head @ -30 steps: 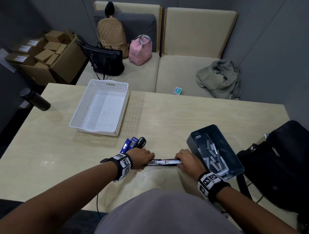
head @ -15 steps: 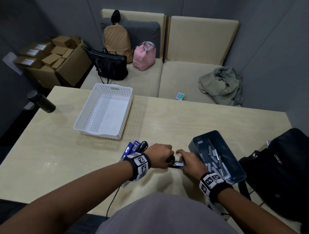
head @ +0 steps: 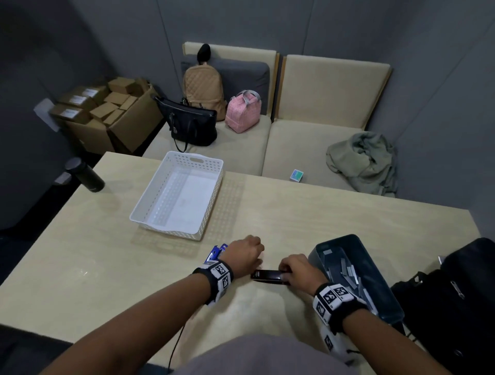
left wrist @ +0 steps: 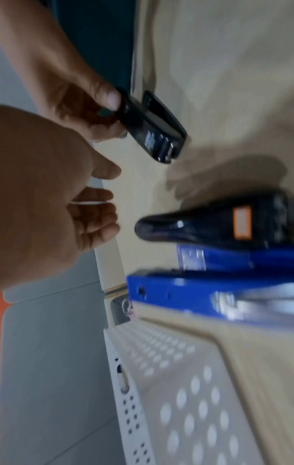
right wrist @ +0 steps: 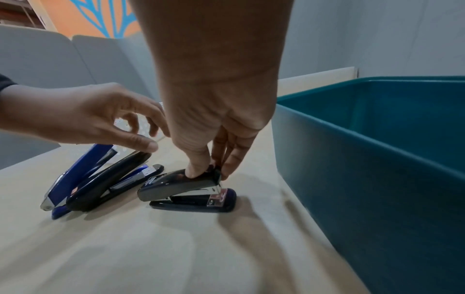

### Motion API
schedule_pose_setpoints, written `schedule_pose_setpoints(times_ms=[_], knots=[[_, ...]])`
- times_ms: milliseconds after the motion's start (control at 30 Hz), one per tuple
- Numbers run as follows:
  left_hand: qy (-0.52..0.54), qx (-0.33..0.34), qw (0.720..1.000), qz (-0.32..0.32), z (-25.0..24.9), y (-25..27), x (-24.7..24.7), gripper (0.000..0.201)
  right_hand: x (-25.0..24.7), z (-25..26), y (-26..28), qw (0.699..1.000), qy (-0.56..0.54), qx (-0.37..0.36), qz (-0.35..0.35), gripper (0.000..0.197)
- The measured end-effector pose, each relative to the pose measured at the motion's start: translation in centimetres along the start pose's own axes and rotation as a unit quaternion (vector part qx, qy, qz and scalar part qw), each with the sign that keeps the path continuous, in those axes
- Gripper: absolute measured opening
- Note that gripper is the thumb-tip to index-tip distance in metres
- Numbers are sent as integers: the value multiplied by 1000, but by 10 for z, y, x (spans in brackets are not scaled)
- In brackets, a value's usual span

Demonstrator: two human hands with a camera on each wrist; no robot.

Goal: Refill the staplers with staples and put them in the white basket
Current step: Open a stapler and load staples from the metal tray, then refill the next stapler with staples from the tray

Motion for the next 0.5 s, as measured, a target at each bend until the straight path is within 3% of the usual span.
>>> schedule_pose_setpoints(times_ms=[100,200,333,400,500], knots=[[-65,-45,997,9,25,10,-7,36,-3,1,-10,1000,14,3,-8,10],[-62,-85,994,42,36,20,-3,27,-7,2,-20,998,37,12,-50,11],[-68,-26,993,93,24,26,5,14,-10,4,-21,993,47,28,-109,21],[-91,25,991,93,13,26,8,8,-9,8,-16,988,64,-14,-141,21],[-38,37,990,132,-10,28,6,9,-8,18,-5,983,45,-93,-151,14]])
Point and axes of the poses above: each hand's wrist, its own y-axis away from the middle knuckle, its own x-axis out of the palm, z = x × y, the point moved 3 cm from there along -y, towards the middle knuckle, and after that the axes turned 14 degrees about -z, right-handed, at the moved point
